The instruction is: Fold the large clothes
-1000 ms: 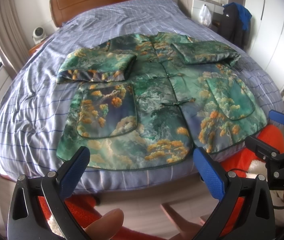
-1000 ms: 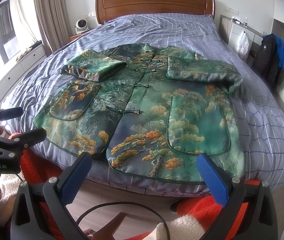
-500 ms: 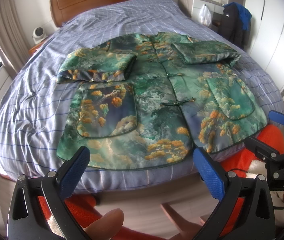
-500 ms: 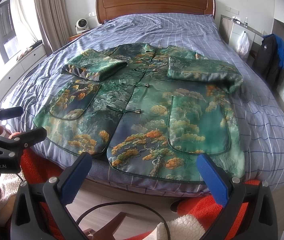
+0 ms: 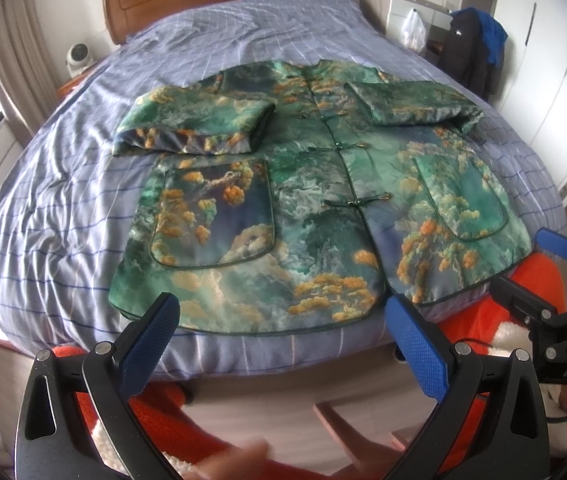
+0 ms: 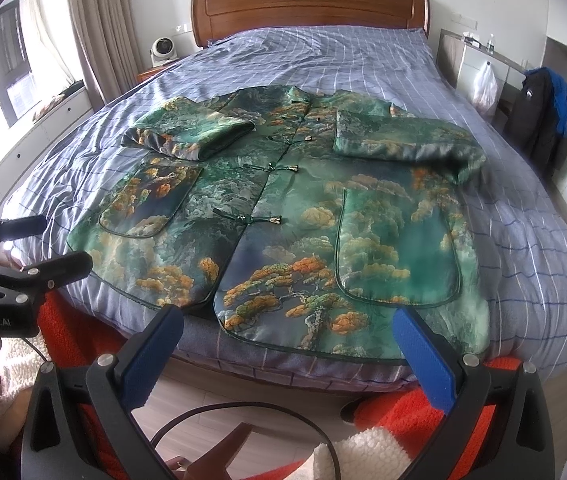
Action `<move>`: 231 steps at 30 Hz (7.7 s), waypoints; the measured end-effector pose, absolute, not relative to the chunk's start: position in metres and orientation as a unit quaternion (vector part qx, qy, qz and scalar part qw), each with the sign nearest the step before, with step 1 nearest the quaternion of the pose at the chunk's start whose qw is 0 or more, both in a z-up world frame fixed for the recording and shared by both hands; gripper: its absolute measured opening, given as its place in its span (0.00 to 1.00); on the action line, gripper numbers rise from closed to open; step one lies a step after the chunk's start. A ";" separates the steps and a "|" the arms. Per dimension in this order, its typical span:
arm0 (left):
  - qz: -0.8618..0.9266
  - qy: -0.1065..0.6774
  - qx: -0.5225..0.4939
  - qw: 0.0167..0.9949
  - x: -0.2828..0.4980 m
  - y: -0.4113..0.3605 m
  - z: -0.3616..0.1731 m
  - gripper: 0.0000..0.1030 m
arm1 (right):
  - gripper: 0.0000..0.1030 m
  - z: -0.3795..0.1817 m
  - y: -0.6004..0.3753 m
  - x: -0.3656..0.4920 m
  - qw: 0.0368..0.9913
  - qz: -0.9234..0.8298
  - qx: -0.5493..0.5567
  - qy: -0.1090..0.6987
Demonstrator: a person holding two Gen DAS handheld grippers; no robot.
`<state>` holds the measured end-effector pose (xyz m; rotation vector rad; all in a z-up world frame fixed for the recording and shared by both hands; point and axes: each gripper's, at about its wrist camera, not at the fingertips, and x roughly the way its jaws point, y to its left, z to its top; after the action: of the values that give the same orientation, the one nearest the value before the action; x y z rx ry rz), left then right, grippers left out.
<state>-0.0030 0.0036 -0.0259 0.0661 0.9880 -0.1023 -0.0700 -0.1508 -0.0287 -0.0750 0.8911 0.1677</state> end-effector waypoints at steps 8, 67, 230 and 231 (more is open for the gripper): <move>-0.044 0.472 0.027 0.880 -0.003 0.006 -0.022 1.00 | 1.00 -0.016 -0.168 -0.043 0.897 0.096 -0.022 0.431; -0.023 0.488 0.084 0.869 0.031 -0.018 -0.029 1.00 | 0.07 -0.120 -0.650 0.022 0.787 -0.230 0.494 0.289; 0.072 0.353 -0.040 0.932 0.051 0.131 -0.076 0.99 | 0.92 -0.046 -0.268 -0.022 0.931 0.027 0.109 0.349; 0.073 0.354 -0.041 0.931 0.052 0.131 -0.076 0.99 | 0.92 -0.044 -0.294 -0.021 0.931 0.008 0.131 0.342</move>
<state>0.0517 0.1309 -0.0757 -0.0830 0.7252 0.1489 -0.0207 -0.2942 -0.0441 0.2690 0.6993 0.0154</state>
